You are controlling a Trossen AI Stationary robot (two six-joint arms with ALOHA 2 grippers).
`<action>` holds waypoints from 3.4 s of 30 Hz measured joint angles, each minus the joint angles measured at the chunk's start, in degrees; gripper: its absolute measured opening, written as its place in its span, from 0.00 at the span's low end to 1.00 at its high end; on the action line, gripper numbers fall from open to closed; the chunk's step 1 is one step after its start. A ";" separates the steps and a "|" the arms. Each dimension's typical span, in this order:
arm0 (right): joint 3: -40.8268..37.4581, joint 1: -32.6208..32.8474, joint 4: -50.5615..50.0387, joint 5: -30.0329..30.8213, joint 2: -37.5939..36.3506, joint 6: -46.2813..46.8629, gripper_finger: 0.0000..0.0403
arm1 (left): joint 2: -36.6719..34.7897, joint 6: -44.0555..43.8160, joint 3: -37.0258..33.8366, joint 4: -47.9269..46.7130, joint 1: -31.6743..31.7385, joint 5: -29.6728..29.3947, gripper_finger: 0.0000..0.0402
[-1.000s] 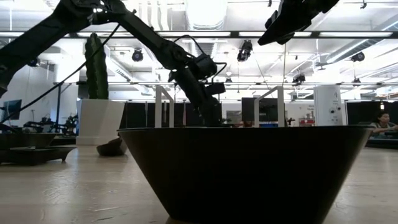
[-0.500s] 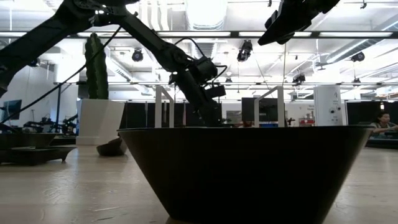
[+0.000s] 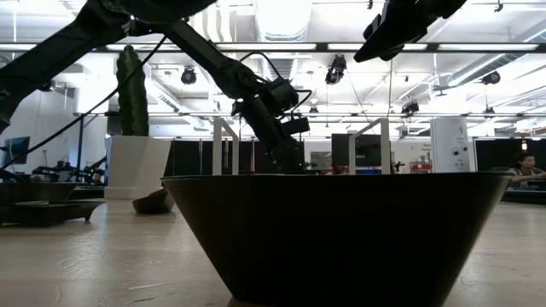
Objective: Pick & Place Mini shaped plates
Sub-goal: Put the black square plate on the shelf, then put the black drop-shaped plate on the shelf
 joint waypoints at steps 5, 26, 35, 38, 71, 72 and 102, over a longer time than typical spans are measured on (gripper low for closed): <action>0.00 0.01 0.00 0.00 0.00 0.01 0.02 | 0.00 0.25 0.00 0.00 0.00 -0.82 0.12; 0.00 0.02 0.09 0.00 -0.02 -0.39 0.02 | -17.67 1.22 -0.39 -9.97 -11.49 -13.07 0.04; 0.00 0.00 0.35 0.00 -0.07 -0.61 0.02 | -31.62 -9.29 -9.53 -13.11 -22.04 -23.26 0.01; 0.00 0.04 0.33 0.00 -0.07 -0.63 0.02 | -36.00 -11.99 -14.69 -13.93 -25.68 -26.45 0.00; 0.00 0.04 0.35 -0.03 -0.13 -0.39 0.02 | -51.98 -32.32 -51.58 -9.53 -46.93 -14.55 0.00; 0.00 0.05 0.36 -0.04 -0.13 -0.39 0.02 | -51.98 -33.21 -52.29 -8.84 -46.91 -14.57 0.00; 0.00 0.02 0.46 0.02 -0.13 0.92 0.02 | -41.05 -20.36 -56.13 -0.31 -46.82 -17.79 0.20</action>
